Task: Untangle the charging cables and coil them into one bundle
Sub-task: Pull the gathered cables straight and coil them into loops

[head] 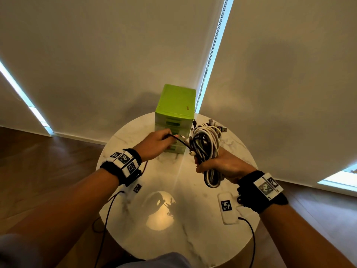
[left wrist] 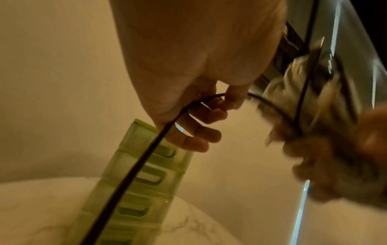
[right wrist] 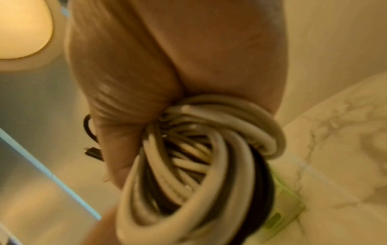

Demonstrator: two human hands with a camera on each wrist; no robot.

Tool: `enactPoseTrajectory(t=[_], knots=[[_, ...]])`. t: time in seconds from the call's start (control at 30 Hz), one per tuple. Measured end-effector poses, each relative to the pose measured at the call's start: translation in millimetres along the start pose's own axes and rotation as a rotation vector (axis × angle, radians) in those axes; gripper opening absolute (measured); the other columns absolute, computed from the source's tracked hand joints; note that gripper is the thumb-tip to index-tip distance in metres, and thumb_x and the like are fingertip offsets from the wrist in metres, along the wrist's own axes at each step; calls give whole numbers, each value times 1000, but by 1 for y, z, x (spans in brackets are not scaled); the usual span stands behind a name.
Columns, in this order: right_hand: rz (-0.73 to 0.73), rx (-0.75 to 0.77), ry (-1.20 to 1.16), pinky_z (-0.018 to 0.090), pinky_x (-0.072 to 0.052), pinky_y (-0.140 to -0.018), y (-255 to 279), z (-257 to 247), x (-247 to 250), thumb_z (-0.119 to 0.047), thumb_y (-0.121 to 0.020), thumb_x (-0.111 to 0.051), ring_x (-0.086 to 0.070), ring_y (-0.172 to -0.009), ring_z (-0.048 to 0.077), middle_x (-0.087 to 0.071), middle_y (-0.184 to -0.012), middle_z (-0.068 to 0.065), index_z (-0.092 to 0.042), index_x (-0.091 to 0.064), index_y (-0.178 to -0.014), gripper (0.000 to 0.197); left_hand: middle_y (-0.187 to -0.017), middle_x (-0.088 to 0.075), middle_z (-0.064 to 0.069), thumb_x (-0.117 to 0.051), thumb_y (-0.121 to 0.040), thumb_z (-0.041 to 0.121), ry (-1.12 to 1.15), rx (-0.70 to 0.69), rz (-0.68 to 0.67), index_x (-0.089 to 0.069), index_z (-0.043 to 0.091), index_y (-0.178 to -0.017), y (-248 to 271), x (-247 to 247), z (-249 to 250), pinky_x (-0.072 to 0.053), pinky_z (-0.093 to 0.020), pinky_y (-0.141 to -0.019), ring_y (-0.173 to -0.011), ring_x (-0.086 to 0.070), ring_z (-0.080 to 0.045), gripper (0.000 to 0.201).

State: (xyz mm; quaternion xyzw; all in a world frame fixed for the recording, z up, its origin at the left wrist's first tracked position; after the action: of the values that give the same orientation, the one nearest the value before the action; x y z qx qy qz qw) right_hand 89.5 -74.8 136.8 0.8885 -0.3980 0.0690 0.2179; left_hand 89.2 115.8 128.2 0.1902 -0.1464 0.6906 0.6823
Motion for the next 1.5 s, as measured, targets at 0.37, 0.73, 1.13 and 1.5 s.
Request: enactPoseTrajectory(t=[0.37,0.73,1.13,1.5], knots=[[168,40,-146,34,-54,-80,-13,5,-30,-15,-76,-86,-67,-84,11,-75,-89,1,-18,-73,-105,32,-86,-65,-2,-43,-103,11,890,205,224,-57,15,-96,-1,-34,31,-49,-21,-59,-74,-65,-9,17],[116,95,-323,41,-58,-85,-18,0,-36,-1,-82,-75,-70,-93,22,-75,-100,10,-15,-71,-112,33,-85,-64,-5,-35,-100,30,1109,196,150,-62,10,-96,-2,-53,40,-56,-25,-67,-77,-66,-15,34],[330,151,-692,44,-57,-71,-24,2,8,4,-89,-63,-64,-61,25,-61,-70,13,-3,-66,-99,12,-130,-67,1,-22,-103,60,437,211,-368,-53,25,-138,38,-99,-14,-46,-40,-105,-119,-64,-18,58],[125,62,-515,40,-50,-62,-24,4,27,2,-88,-63,-53,-62,30,-53,-73,19,-5,-67,-96,12,-65,-49,2,-72,-82,56,-50,28,-127,-55,17,-67,32,-11,-41,-47,-26,-64,-61,-47,-6,45]])
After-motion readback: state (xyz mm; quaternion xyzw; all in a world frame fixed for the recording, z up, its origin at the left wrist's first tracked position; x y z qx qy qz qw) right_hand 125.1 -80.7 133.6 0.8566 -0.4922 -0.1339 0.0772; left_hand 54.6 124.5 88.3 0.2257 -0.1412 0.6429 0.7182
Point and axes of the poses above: each hand's wrist, its own y-axis away from the middle knuckle, its own x-axis out of the back of the hand, z = x × y, the point moved 10 cm from there along -y, towards the middle knuckle
